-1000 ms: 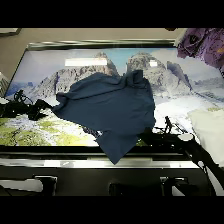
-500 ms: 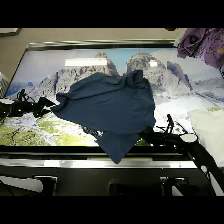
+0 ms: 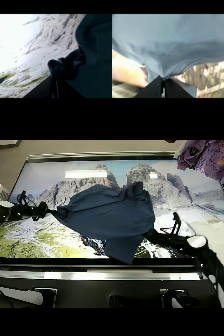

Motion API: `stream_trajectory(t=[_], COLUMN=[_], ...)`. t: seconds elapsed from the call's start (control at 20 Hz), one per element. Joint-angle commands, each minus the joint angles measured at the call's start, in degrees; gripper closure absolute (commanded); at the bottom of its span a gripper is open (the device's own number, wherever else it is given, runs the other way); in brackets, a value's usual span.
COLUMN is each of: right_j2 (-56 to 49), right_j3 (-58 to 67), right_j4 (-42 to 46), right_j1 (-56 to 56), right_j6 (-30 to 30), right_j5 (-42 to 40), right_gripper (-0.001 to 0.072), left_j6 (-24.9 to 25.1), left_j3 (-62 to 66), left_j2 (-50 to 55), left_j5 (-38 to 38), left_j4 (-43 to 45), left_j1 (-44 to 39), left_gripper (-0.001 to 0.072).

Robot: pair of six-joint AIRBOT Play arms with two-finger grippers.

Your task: Fold the clothes and pants, and hang the long-sleeved shirts on hangers.

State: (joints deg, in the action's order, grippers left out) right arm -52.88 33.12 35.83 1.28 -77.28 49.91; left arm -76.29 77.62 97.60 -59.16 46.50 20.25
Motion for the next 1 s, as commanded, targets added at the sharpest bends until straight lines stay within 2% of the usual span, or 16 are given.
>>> stream_trajectory(t=[0.0, 0.3, 0.55, 0.65, 0.75, 0.95], right_j2=[0.13, -0.46, 1.53, 3.96, 6.75, 7.23], right_j3=[15.65, 53.72, 80.54, 86.03, 86.27, 86.25], right_j4=[16.06, 32.83, 36.92, 37.57, 38.34, 38.38], right_j1=[-0.04, -0.04, -0.04, -0.04, -0.04, -0.04], right_j6=[-5.62, -9.29, -10.75, -12.9, -15.56, -18.8], right_j5=[0.26, 7.63, 18.53, 21.27, 22.12, 21.38], right_gripper=[0.0688, 0.0687, 0.0687, 0.0687, 0.0687, 0.0687], left_j6=[-1.55, -8.37, -15.78, -18.34, -19.45, -20.37], left_j3=[8.76, 28.98, 33.57, 33.57, 33.57, 33.38], left_j2=[-5.62, -22.12, -40.98, -46.93, -51.43, -53.51], left_j5=[-2.36, -2.27, -3.08, -4.74, -7.13, -11.45], left_j4=[-0.22, 9.86, 22.23, 26.75, 30.84, 33.07], left_j1=[-0.22, -0.22, -0.2, -0.2, -0.2, -0.22], left_gripper=[0.0695, 0.0695, 0.0695, 0.0695, 0.0695, 0.0695])
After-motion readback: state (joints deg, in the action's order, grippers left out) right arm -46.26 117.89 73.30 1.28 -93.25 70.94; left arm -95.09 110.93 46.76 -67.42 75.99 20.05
